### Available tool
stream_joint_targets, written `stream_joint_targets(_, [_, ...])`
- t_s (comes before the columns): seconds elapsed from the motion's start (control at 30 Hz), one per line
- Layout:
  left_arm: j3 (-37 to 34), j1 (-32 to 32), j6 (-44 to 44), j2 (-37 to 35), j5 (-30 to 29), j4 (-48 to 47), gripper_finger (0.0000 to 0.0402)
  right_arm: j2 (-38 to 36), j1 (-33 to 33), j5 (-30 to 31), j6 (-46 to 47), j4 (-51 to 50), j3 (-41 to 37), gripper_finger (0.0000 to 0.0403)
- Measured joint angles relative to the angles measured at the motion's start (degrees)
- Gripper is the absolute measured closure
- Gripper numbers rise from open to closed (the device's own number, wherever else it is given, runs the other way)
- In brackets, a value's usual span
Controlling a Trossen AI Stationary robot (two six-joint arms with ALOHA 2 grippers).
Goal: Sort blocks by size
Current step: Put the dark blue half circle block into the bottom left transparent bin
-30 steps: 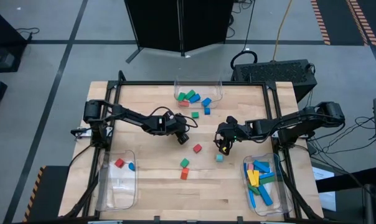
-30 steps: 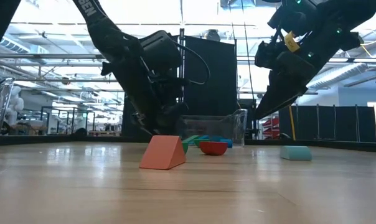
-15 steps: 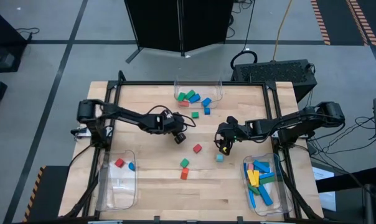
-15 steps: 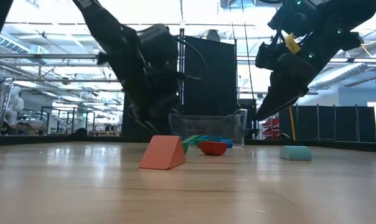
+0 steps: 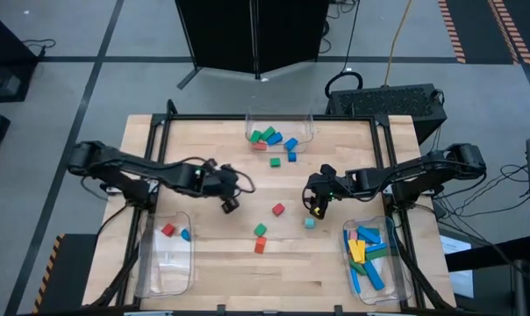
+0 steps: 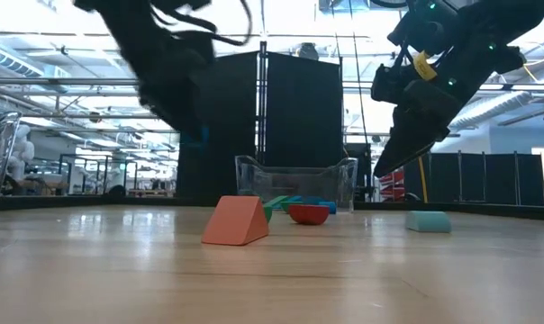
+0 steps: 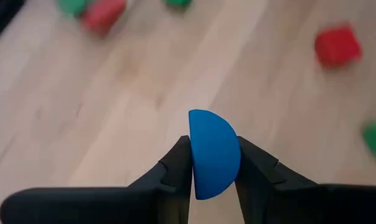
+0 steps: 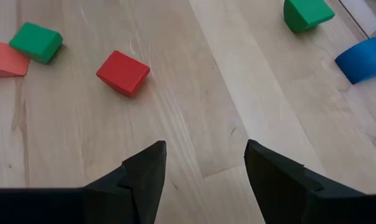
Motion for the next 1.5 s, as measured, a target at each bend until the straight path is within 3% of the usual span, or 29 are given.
stream_joint_targets(0.43, [0.00,-12.90,-21.19,-16.45,0.88,-26.46,0.0312,0.00,0.00,0.20,0.02,1.09,0.00,0.0193])
stream_joint_targets(0.6, [0.00,-18.53,-23.13,-20.05,10.31,-30.60,0.0312,0.00,0.00,0.22,0.01,1.36,0.00,0.0193])
stream_joint_targets(0.8, [-0.02,-26.01,-26.11,-20.40,20.31,-29.97,0.0312,0.00,-0.01,0.26,0.01,1.40,0.00,0.0193])
stream_joint_targets(1.13, [-0.06,-34.63,-30.79,-18.92,20.68,-30.13,0.0312,0.00,-0.01,0.26,0.00,1.47,0.00,0.0193])
stream_joint_targets(1.5, [-1.18,-35.58,-32.28,-11.84,24.56,-32.79,0.0311,0.00,-0.03,0.26,-0.39,3.31,0.00,0.0193])
